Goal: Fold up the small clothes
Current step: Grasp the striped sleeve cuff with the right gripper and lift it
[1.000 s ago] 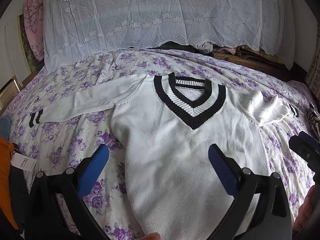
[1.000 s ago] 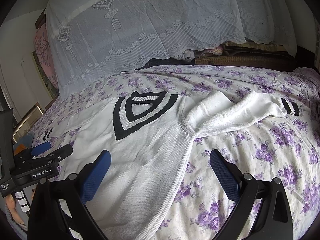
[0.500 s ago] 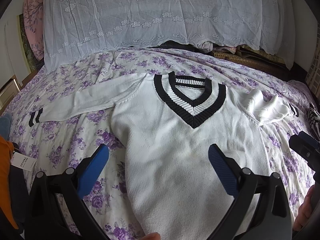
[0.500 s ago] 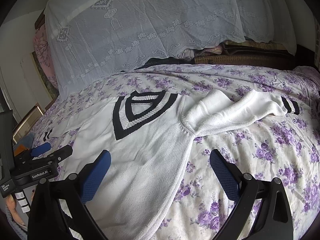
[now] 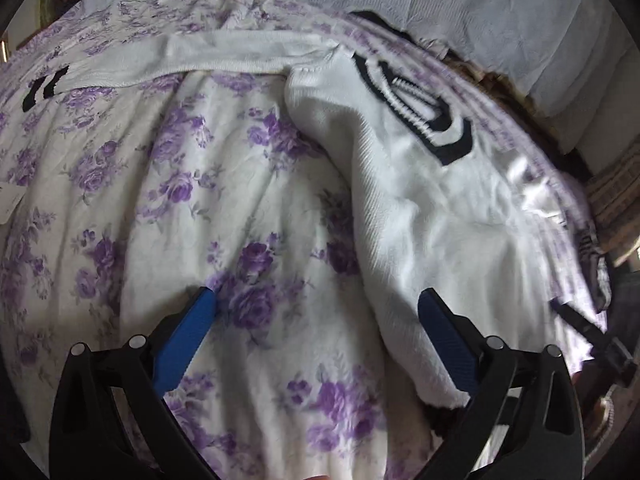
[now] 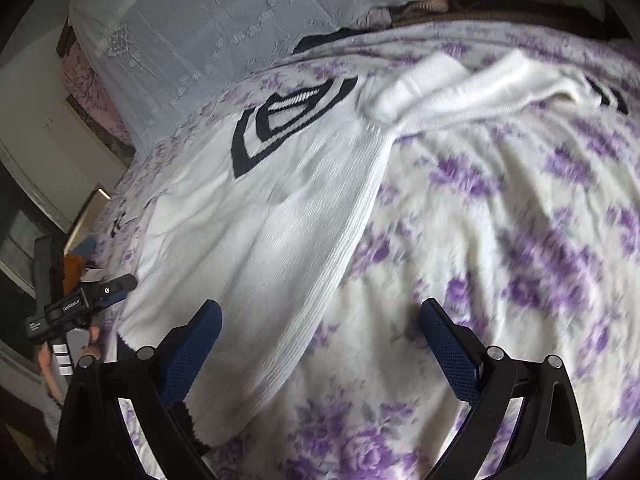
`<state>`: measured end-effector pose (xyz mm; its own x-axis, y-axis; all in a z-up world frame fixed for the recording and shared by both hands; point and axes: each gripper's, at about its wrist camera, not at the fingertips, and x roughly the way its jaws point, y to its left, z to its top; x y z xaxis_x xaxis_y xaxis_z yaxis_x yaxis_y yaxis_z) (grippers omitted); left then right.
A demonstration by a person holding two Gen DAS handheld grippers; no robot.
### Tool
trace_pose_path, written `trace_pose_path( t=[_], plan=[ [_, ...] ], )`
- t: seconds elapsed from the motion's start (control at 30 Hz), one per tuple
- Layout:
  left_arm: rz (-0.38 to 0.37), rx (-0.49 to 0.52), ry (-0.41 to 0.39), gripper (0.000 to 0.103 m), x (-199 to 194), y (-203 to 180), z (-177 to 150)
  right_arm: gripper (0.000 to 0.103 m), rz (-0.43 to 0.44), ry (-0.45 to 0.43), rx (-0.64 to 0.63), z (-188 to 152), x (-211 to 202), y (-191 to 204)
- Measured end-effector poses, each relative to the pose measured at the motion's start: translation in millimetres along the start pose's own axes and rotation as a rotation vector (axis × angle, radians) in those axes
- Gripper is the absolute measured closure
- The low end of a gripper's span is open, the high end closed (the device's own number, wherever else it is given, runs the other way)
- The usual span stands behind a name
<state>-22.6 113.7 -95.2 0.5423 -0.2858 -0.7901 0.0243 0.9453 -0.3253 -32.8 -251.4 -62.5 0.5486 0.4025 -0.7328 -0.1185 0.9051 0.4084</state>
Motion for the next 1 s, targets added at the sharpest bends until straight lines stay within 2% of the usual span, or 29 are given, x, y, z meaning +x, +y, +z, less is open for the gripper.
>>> trace_pose_path(
  t=[0.13,0.2,0.27,0.3,0.33,0.37,0.4,0.47,0.5,0.57,0.67,0.7,0.77,0.8,0.87,0.9,0.93,1.0],
  plan=[
    [-0.089,-0.041,0.017,0.005,-0.9,-9.6,2.7,0.003,0.118,0.026,0.012,-8.9,10.1,10.1],
    [-0.072,0.014,0.028,0.005,8.9,-25.6,12.2,0.003,0.185,0.043,0.047,-7.0,18.9,14.5],
    [-0.080,0.048,0.049,0.005,17.4,-37.4,20.1,0.004,0.201,0.062,0.045,-4.3,28.8,23.1],
    [-0.086,0.057,0.054,0.005,19.3,-39.8,24.4,0.015,0.207,0.058,0.026,-5.0,31.1,29.8],
    [-0.087,0.067,0.053,0.005,20.2,-44.6,27.2,0.045,0.226,0.059,0.016,-5.1,30.9,32.9],
    [-0.102,0.081,0.053,0.006,18.6,-49.8,26.7,0.063,0.257,0.073,0.015,-5.6,31.4,35.2],
    [-0.131,0.095,0.061,0.008,18.0,-54.3,27.9,0.086,0.273,0.077,0.025,-5.2,30.7,33.4],
    [-0.144,0.112,0.067,0.008,14.2,-61.8,24.9,0.095,0.302,0.038,0.052,-0.9,18.2,23.2],
    [-0.129,0.123,0.060,0.008,11.5,-63.4,23.6,0.095,0.297,0.000,0.058,3.4,7.2,15.6],
    [-0.107,0.140,0.056,0.008,5.7,-63.3,21.0,0.095,0.208,-0.107,0.054,15.3,-23.0,-6.4],
    [-0.082,0.120,0.060,0.008,3.6,-50.4,21.7,0.095,0.070,-0.160,0.138,26.1,-44.6,-55.7],
    [-0.067,0.103,0.063,0.008,6.5,-44.8,23.9,0.094,0.045,-0.155,0.161,26.9,-44.5,-67.4],
    [-0.058,0.059,0.084,0.008,17.4,-37.0,28.0,0.092,0.057,-0.101,0.181,22.6,-31.3,-73.1],
    [-0.052,0.054,0.088,0.008,21.7,-38.1,29.3,0.088,0.059,-0.088,0.186,18.6,-26.5,-70.5],
    [-0.026,0.114,0.072,0.008,25.3,-52.2,31.6,0.081,0.062,-0.054,0.153,11.2,-15.5,-57.8],
    [-0.043,0.149,0.070,0.008,27.2,-61.0,33.2,0.064,0.075,-0.041,0.147,9.9,-12.0,-52.4],
    [-0.091,0.174,0.075,0.008,31.3,-70.2,35.7,0.057,0.085,-0.042,0.145,11.7,-12.7,-50.4],
    [-0.168,0.194,0.116,0.009,45.7,-86.5,37.4,0.057,0.088,-0.041,0.128,10.1,-13.4,-46.3]
  ],
)
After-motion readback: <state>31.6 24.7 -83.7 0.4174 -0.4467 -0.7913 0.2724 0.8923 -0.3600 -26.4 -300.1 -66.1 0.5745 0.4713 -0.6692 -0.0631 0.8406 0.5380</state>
